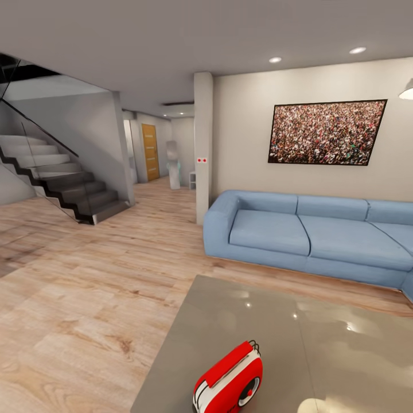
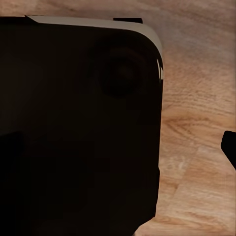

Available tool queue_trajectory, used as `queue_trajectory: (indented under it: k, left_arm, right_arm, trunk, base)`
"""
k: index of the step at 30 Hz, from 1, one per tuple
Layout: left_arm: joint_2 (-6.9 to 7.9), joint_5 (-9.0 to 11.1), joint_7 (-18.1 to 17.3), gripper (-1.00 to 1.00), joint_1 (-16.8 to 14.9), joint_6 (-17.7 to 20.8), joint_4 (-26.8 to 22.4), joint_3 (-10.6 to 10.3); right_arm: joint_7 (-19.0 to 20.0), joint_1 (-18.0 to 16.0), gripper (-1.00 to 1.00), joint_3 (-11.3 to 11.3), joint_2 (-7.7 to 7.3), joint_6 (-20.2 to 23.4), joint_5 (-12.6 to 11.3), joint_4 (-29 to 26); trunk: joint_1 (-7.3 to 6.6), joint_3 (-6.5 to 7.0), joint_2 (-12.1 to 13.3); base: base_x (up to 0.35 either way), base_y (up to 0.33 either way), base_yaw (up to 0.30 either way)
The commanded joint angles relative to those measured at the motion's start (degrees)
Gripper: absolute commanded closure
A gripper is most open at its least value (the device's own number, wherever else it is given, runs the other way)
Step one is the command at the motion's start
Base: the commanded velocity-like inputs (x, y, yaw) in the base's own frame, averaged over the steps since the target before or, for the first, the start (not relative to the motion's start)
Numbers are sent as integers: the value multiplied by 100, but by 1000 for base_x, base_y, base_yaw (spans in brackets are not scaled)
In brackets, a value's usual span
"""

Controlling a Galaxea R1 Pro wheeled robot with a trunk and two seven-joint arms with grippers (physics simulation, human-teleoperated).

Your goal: Turn on the radio receiver that's on the table in the living room.

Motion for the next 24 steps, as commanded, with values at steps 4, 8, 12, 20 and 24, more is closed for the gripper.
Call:
queue_trajectory:
  k: [4,8,12,20,24]
  left_arm:
    - [-4,0,13,-100,0,11,0,-3]
    - [-2,0,14,-100,0,9,0,-3]
    - [1,0,14,-100,0,5,0,-4]
    - [-2,0,22,-100,0,4,0,-4]
    - [-6,0,23,-100,0,4,0,-4]
  right_arm:
    - [0,1,-100,-14,-3,1,-1,0]
    - [0,0,-100,-16,-1,1,0,0]
    - [0,1,-100,-16,1,6,-3,0]
    - [0,2,-100,-5,1,9,-1,2]
    - [-3,0,-100,-8,5,10,0,0]
  trunk:
    - [-89,72,162]
    - [-176,144,322]
    - [-264,216,483]
    - [-440,360,803]
    - [-528,431,964]
  base:
    - [0,0,0]
    - [0,0,0]
    - [0,0,0]
    - [0,0,0]
    - [0,0,0]
